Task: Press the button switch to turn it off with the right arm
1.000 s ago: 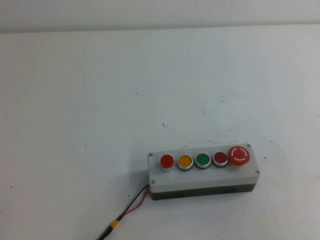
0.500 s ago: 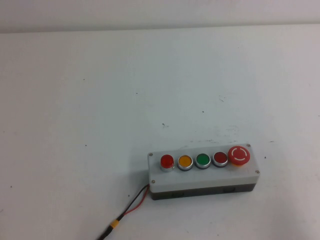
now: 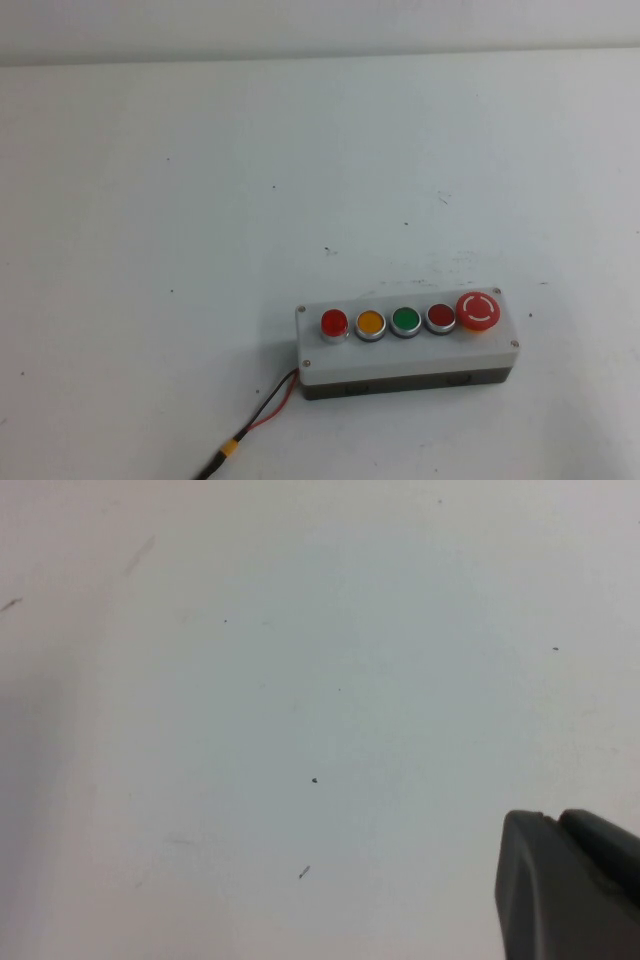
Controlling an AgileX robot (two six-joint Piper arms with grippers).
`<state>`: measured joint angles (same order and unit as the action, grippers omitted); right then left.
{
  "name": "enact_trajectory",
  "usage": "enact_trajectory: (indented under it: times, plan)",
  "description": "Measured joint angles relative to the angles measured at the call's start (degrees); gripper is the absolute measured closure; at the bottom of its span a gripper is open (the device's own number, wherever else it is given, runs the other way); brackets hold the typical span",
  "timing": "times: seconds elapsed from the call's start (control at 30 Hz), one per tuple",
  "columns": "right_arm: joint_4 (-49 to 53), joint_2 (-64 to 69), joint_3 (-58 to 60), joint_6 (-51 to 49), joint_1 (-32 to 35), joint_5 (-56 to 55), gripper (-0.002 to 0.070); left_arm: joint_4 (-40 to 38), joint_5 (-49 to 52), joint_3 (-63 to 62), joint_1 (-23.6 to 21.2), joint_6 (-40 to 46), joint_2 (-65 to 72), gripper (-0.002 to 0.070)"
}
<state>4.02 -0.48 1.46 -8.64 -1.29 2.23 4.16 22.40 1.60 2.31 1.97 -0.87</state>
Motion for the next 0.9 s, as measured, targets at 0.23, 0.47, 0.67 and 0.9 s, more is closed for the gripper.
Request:
enact_trajectory:
  times: [0.23, 0.47, 0.67, 0.9]
  plan:
    - [-0.94, 0.0, 0.0, 0.45, 0.0, -0.22, 0.0692, 0.0, 0.0, 0.0, 0.0, 0.0, 0.0, 0.0677]
    - [-16.63, 0.0, 0.0, 20.62, 0.0, 3.74, 0.0692, 0.0, 0.0, 0.0, 0.0, 0.0, 0.0, 0.0677]
    - [-18.07, 0.0, 0.0, 23.04, 0.0, 12.95, 0.0692, 0.0, 0.0, 0.0, 0.0, 0.0, 0.0, 0.0677]
    - [-18.07, 0.0, 0.0, 19.87, 0.0, 16.86, 0.0692, 0.0, 0.0, 0.0, 0.0, 0.0, 0.0, 0.0677]
